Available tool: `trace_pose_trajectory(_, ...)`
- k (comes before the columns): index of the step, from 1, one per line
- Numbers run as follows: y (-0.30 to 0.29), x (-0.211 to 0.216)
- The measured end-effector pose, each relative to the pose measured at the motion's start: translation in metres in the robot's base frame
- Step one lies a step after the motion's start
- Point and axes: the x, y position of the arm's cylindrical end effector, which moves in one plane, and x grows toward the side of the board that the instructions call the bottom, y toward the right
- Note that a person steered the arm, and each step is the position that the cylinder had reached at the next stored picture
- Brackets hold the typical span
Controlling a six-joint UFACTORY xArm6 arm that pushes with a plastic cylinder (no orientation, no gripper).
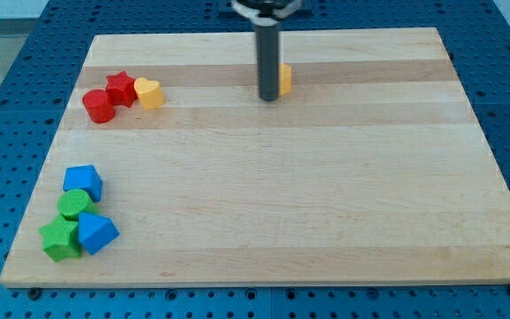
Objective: Slide the yellow hexagon towards the center right
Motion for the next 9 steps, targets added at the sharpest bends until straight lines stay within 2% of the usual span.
trace_pose_trajectory(2,0.142,-0.009)
trace_pose_trajectory(3,0.171,-0.011)
trace_pose_trajectory(7,-0.043,0.001)
trace_pose_trajectory(8,-0.071,0.011)
trace_pose_trajectory(9,-0.068,-0.005)
